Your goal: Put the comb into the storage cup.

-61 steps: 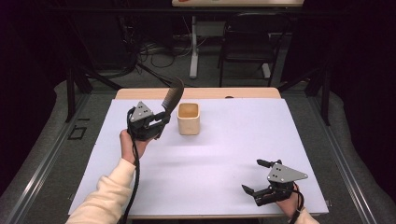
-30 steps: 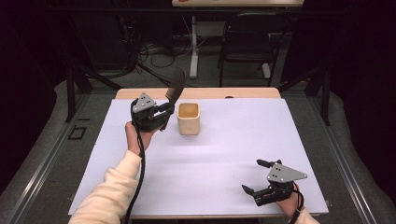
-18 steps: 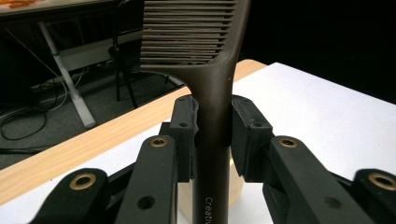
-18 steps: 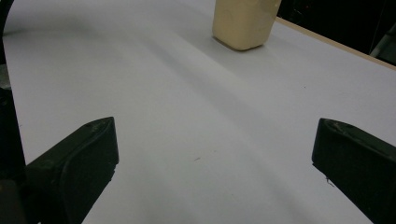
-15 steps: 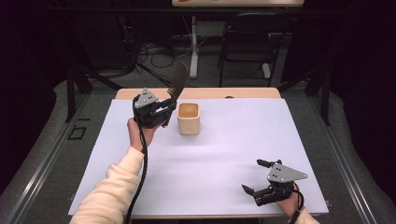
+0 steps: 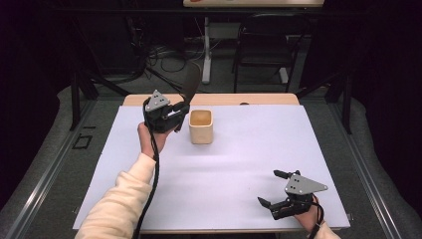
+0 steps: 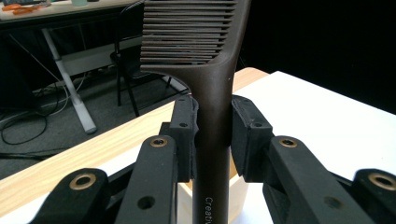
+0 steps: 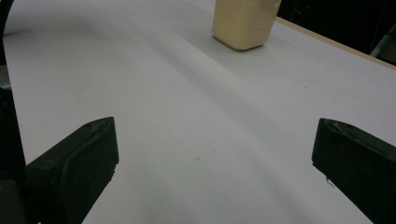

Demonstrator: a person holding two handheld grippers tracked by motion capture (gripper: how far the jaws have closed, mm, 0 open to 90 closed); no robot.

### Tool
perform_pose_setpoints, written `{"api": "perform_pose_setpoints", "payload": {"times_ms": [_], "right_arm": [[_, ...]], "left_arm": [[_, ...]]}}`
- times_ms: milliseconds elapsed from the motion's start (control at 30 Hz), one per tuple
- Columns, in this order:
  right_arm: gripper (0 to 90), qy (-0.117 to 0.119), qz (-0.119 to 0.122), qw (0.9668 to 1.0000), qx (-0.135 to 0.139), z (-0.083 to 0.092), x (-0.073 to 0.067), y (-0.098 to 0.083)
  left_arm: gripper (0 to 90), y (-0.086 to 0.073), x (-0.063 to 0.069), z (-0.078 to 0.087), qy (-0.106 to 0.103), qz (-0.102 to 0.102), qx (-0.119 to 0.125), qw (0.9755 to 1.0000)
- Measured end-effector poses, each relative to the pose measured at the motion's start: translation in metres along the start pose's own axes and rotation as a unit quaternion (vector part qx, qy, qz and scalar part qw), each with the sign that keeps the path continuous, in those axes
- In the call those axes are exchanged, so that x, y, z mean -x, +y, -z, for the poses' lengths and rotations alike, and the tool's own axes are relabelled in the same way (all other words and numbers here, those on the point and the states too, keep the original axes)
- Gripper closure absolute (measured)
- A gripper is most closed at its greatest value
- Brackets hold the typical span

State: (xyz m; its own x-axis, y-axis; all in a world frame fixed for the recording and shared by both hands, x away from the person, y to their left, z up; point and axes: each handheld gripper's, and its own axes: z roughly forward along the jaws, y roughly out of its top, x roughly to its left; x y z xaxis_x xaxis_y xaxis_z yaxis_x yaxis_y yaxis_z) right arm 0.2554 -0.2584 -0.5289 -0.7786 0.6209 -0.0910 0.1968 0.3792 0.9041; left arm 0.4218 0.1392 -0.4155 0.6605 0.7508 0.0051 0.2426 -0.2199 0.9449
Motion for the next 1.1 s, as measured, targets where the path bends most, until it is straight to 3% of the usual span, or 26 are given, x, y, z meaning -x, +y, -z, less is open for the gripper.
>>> {"api": "perform_pose_setpoints", "payload": {"times_ms": [1100], "right_arm": [[0.1,-0.001,-0.001,1.0000,-0.001,0.000,0.001,0.000]], "left_arm": [[72.3,0.008,-0.004,-0.018,0.000,-0.005,0.004,1.0000]]}}
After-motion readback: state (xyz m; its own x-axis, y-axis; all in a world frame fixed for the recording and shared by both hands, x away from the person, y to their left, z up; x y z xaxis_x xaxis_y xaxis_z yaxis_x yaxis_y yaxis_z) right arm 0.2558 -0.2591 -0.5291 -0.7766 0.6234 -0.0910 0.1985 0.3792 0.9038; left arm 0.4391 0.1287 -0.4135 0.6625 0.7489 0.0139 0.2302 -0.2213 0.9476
